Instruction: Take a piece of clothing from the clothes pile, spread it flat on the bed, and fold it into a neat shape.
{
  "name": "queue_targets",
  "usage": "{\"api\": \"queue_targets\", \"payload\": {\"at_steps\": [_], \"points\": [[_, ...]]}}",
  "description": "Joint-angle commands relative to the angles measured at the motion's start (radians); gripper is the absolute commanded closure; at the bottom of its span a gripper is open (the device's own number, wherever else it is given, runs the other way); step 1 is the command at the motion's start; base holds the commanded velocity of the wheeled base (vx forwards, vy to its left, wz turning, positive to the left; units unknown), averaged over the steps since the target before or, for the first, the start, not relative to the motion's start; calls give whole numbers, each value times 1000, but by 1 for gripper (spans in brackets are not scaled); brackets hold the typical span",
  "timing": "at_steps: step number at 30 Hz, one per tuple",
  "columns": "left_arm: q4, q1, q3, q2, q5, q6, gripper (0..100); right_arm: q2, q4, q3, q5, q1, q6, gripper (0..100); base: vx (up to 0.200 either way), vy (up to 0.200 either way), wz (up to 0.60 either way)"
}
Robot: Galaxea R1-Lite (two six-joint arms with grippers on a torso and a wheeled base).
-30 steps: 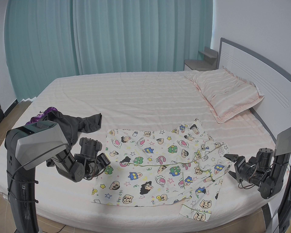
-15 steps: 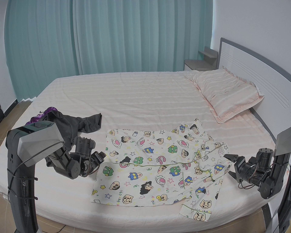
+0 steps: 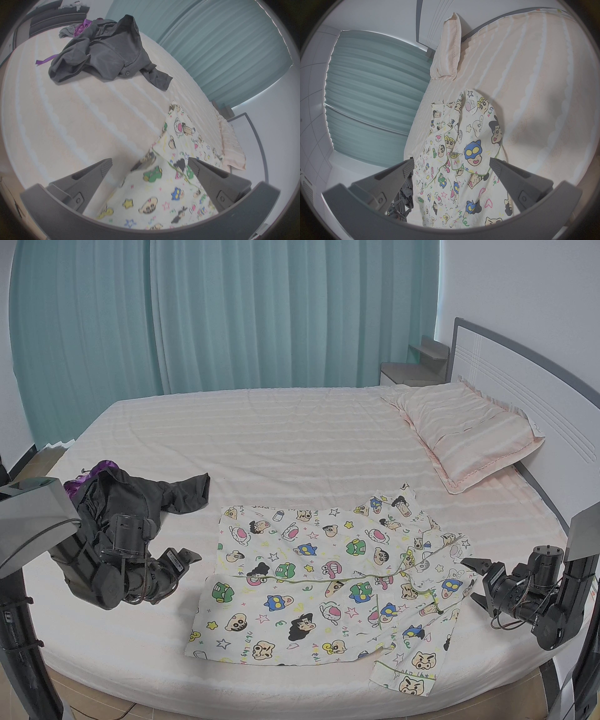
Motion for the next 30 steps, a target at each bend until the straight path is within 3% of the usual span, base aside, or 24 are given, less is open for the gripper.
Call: {"api": "queue_targets", "payload": {"at_steps": [1,4,10,13,22,27,30], "points": [[-4,-2,145,-178,-97,-5,0,0,-17,0,1,2,-1,0,0,0,0],[-4,-11,206,-216,-137,-8,0,-3,-17,2,-1,5,-3,0,0,0,0],[-4,-55,289,-247,-142,-42,0,-8,-17,11,-9,3,-19,0,0,0,0],[-4,-75,310,-248,-142,-96,0,-10,-15,37,-7,8,-70,0,0,0,0],[-4,-83,373,-241,-143,-119,0,27,-15,115,-2,26,-231,0,-200,0,0],[-9,-83,375,-247,-145,-151,0,106,-17,117,-9,54,-319,0,0,0,0],[-25,-83,375,-245,-145,-169,0,109,-17,103,-10,77,-319,0,0,0,0]]}}
